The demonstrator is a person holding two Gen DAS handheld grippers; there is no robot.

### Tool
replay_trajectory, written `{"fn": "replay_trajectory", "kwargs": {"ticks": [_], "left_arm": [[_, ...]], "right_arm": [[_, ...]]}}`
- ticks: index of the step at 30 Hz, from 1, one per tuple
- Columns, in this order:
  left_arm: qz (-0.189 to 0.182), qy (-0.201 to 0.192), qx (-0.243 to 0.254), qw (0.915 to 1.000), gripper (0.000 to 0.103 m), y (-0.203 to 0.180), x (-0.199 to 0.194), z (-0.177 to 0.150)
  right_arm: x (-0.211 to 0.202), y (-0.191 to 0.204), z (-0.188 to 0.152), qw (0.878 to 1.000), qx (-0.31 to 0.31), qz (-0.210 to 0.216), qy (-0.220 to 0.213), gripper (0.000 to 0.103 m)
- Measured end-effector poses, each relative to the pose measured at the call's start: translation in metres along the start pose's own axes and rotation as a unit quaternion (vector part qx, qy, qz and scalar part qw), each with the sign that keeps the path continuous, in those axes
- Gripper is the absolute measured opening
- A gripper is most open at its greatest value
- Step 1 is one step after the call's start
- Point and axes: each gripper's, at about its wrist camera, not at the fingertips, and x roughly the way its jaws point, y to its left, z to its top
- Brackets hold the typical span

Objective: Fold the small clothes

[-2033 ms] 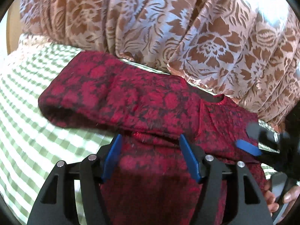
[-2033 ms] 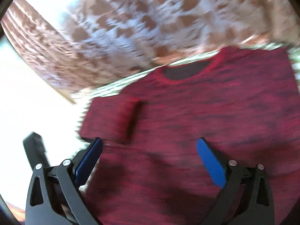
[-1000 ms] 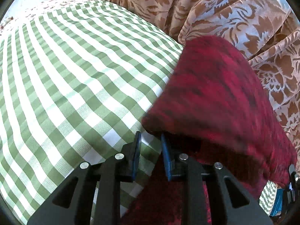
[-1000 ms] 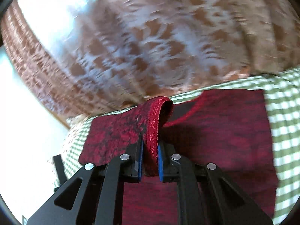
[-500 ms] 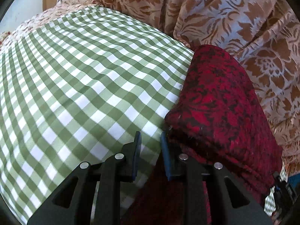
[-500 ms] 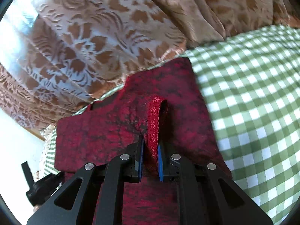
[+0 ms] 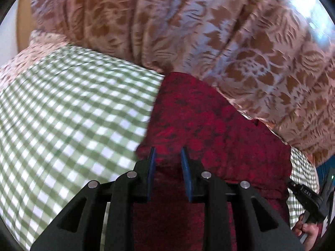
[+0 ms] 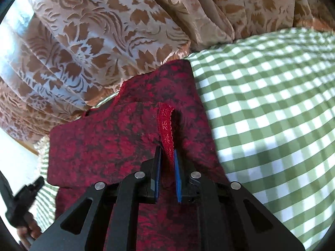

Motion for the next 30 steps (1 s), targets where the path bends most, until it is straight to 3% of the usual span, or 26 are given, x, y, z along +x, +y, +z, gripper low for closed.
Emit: {"fn": "replay_trajectory", "kwargs": {"ticks": [6,9,10,11,13,17,18,21,26,30], "left_arm": [[0.009,0.038,0.056,0.9977,0.027,-0.023,0.028,-0.008],[0.002,0.031,0.061,0.9977,0.035,-0.025,0.028,-0.008],[-0.011,0.028,0.055,0.998,0.04,-0.023,0.025,-0.008],[-0.021,0.024,0.048,0.9983,0.042,-0.021,0.023,-0.006],[-0.036,0.014,0.031,0.9988,0.044,-0.014,0.017,-0.001],[-0.044,0.005,-0.012,0.9989,0.053,0.007,0.017,0.024],[-0.042,0.005,-0.021,0.9989,0.06,0.012,0.02,0.031],[-0.05,0.014,-0.05,0.9974,0.068,0.027,0.036,0.05],[-0.049,0.046,-0.087,0.9939,0.068,0.041,0.073,0.076],[-0.001,0.043,-0.062,0.9972,0.067,0.03,0.09,0.083]], "right_arm": [[-0.003,0.003,0.003,1.0,-0.016,-0.015,0.0,0.006],[-0.013,0.011,0.005,0.999,-0.024,-0.021,-0.02,0.01],[-0.02,0.017,0.006,0.999,-0.034,-0.023,-0.032,0.023],[-0.026,0.023,0.006,0.998,-0.045,-0.019,-0.045,0.046],[-0.037,0.041,0.006,0.995,-0.07,0.001,-0.075,0.062],[-0.029,0.073,0.001,0.99,-0.124,0.028,-0.066,0.062],[-0.023,0.079,-0.001,0.989,-0.133,0.031,-0.059,0.062],[0.005,0.086,-0.005,0.988,-0.152,0.023,-0.031,0.062],[0.027,0.074,-0.012,0.989,-0.148,0.019,-0.015,0.062],[0.031,0.07,-0.015,0.987,-0.156,0.023,-0.023,0.062]]}}
